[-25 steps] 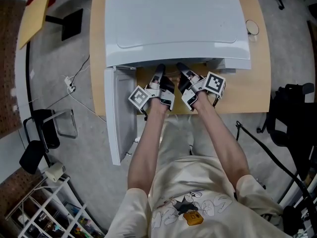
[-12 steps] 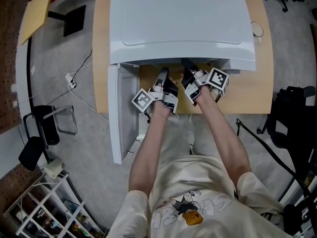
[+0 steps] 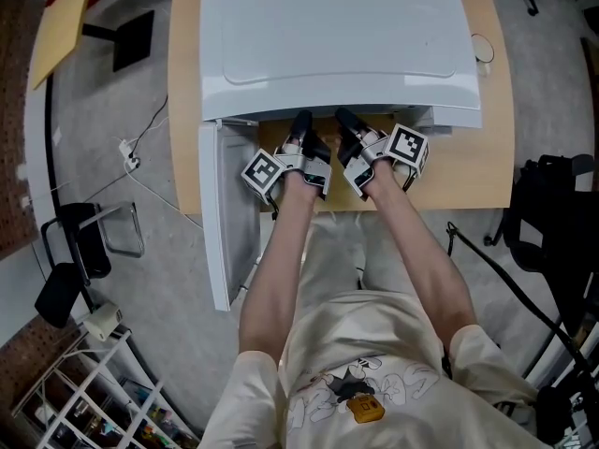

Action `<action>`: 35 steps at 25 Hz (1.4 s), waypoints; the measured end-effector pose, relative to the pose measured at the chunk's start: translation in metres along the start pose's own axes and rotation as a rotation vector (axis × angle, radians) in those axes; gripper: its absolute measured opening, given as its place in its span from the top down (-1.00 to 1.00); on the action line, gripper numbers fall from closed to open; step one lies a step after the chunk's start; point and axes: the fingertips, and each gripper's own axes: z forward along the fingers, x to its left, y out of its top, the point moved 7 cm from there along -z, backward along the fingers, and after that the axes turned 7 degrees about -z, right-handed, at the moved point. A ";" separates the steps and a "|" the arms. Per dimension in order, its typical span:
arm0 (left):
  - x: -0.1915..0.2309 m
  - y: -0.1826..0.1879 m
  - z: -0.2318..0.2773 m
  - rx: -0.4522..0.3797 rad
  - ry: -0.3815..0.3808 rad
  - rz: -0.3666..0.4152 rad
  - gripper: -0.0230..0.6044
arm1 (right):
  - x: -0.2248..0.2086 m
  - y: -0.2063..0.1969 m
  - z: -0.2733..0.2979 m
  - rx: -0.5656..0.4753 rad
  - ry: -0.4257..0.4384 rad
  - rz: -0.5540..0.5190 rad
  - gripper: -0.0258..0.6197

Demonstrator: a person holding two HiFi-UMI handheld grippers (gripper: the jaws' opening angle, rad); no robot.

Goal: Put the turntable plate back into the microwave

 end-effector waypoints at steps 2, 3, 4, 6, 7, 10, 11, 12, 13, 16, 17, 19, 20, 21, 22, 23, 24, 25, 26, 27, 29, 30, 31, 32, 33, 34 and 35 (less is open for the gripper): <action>0.003 0.002 0.008 0.006 0.025 0.023 0.82 | -0.001 -0.004 0.002 0.011 -0.015 0.005 0.75; 0.005 0.003 0.011 0.010 0.040 0.036 0.82 | -0.001 -0.004 0.004 0.014 -0.024 0.004 0.75; 0.005 0.004 0.014 0.013 0.052 0.043 0.83 | -0.001 -0.003 0.006 0.015 -0.034 0.000 0.76; 0.008 0.004 0.016 0.018 0.068 0.035 0.83 | -0.002 -0.001 0.010 0.027 -0.051 -0.011 0.77; 0.010 0.004 0.016 0.020 0.072 0.029 0.83 | -0.003 -0.001 0.012 0.038 -0.057 -0.018 0.77; 0.013 0.006 0.014 0.028 0.079 0.027 0.83 | -0.005 -0.001 0.015 0.057 -0.075 -0.029 0.76; 0.013 0.006 0.014 0.032 0.081 0.030 0.83 | -0.005 -0.001 0.016 0.057 -0.084 -0.030 0.78; 0.013 0.006 0.015 0.034 0.084 0.034 0.83 | -0.005 -0.001 0.017 0.054 -0.093 -0.032 0.80; 0.012 0.007 0.015 0.038 0.088 0.038 0.83 | -0.005 -0.002 0.017 0.051 -0.101 -0.036 0.80; 0.010 0.009 0.015 0.059 0.107 0.056 0.81 | -0.003 -0.002 0.020 0.034 -0.126 -0.048 0.81; 0.010 0.009 0.014 0.067 0.113 0.063 0.81 | -0.003 -0.001 0.020 0.027 -0.134 -0.050 0.81; 0.011 0.006 0.011 0.082 0.117 0.072 0.82 | -0.003 0.001 0.021 0.013 -0.148 -0.052 0.82; 0.011 0.004 0.009 0.087 0.118 0.077 0.83 | -0.004 0.002 0.021 0.008 -0.159 -0.055 0.82; 0.012 0.003 0.007 0.087 0.118 0.085 0.84 | -0.004 0.004 0.022 0.004 -0.171 -0.057 0.82; 0.013 0.003 0.006 0.083 0.117 0.092 0.88 | -0.005 0.006 0.022 -0.002 -0.183 -0.059 0.82; 0.013 0.003 0.005 0.077 0.115 0.096 0.93 | -0.005 0.008 0.023 -0.010 -0.193 -0.061 0.82; 0.013 0.004 0.006 0.073 0.111 0.095 0.93 | -0.005 0.010 0.023 -0.020 -0.201 -0.064 0.82; 0.014 0.004 0.007 0.073 0.108 0.093 0.93 | -0.005 0.012 0.023 -0.030 -0.207 -0.067 0.82; 0.014 0.005 0.009 0.079 0.106 0.091 0.93 | -0.005 0.014 0.022 -0.040 -0.213 -0.068 0.82; 0.014 0.005 0.010 0.087 0.107 0.091 0.93 | -0.005 0.014 0.022 -0.048 -0.218 -0.069 0.83; 0.014 0.004 0.011 0.091 0.114 0.091 0.93 | -0.004 0.014 0.020 -0.051 -0.219 -0.063 0.84; 0.014 0.004 0.012 0.087 0.119 0.090 0.93 | -0.003 0.013 0.019 -0.048 -0.212 -0.058 0.88; 0.014 0.005 0.013 0.084 0.125 0.088 0.93 | -0.001 0.012 0.018 -0.045 -0.201 -0.053 0.90; 0.015 0.005 0.014 0.084 0.129 0.088 0.93 | 0.002 0.010 0.017 -0.042 -0.190 -0.052 0.90; 0.015 0.005 0.016 0.087 0.131 0.090 0.93 | 0.004 0.009 0.015 -0.040 -0.184 -0.056 0.90; 0.014 0.005 0.018 0.091 0.132 0.093 0.93 | 0.006 0.009 0.013 -0.038 -0.181 -0.063 0.90; 0.013 0.004 0.020 0.094 0.131 0.096 0.93 | 0.007 0.008 0.012 -0.035 -0.181 -0.068 0.90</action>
